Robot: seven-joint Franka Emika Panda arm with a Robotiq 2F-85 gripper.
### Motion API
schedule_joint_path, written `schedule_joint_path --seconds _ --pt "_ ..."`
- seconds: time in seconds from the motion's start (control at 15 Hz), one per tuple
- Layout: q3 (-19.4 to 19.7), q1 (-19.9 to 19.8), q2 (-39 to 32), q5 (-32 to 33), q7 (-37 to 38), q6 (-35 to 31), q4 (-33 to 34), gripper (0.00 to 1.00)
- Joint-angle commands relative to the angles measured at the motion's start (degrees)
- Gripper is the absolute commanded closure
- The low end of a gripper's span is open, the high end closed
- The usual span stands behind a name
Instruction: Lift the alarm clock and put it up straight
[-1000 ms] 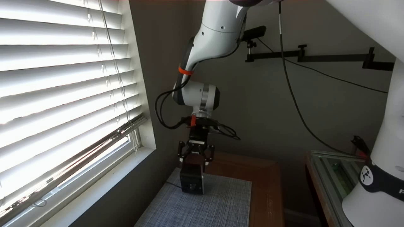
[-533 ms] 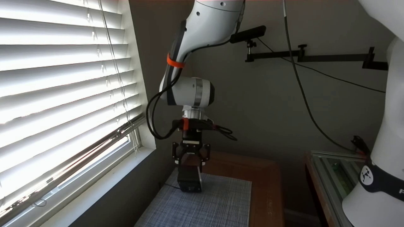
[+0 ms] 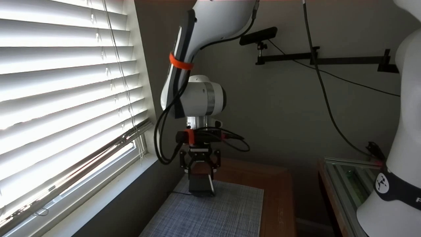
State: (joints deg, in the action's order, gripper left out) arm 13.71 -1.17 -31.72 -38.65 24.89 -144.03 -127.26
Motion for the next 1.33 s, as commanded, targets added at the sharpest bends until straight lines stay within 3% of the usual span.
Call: schedule_joint_path --seconds 0.0,0.47,0.93,1.0,1.07,1.27 --pt "1.03 4.14 2.84 5.55 8.65 -10.28 -5.55 0.44" --pt "4.09 10.92 1.28 15.81 23.41 -20.16 -8.70 0.44" --pt "7.64 16.27 0.41 23.80 32.58 -20.94 -10.08 0.44" --pt "7.82 16.59 0.45 24.53 33.36 -20.83 -10.19 0.14" --pt "7.76 16.53 0.51 25.05 33.83 -20.81 -10.21 0.04" --pt "8.19 16.81 0.96 26.47 35.25 -21.04 -10.63 0.00"
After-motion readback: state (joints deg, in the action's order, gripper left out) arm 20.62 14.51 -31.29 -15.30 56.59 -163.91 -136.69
